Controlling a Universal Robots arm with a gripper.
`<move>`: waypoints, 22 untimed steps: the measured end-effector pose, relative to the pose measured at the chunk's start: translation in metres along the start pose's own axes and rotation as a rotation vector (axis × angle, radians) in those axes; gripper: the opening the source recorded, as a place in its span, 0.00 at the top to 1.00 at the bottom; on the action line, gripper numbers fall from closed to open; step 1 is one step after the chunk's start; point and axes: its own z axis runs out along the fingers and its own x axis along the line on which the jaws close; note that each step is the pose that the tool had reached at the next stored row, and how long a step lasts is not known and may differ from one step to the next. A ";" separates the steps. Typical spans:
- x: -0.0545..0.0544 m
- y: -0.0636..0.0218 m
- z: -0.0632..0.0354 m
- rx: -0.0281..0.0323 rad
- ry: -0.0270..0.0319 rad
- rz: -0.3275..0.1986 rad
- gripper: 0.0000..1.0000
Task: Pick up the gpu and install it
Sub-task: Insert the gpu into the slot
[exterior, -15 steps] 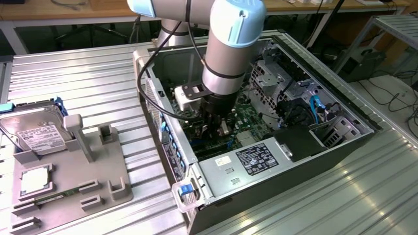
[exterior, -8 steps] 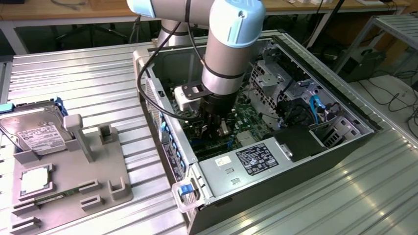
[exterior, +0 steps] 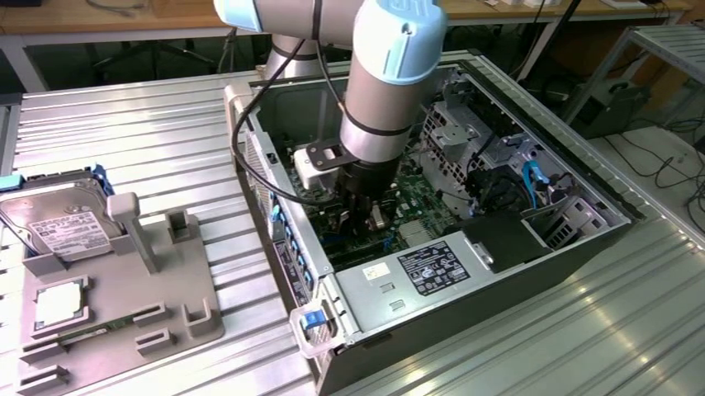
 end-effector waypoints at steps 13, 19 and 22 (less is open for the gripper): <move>-0.002 -0.0014 -0.0508 0.0214 -0.0009 0.000 0.65; -0.002 -0.0016 -0.0567 0.0279 -0.0009 -0.001 0.65; -0.002 -0.0015 -0.0568 0.0278 -0.0007 -0.001 0.80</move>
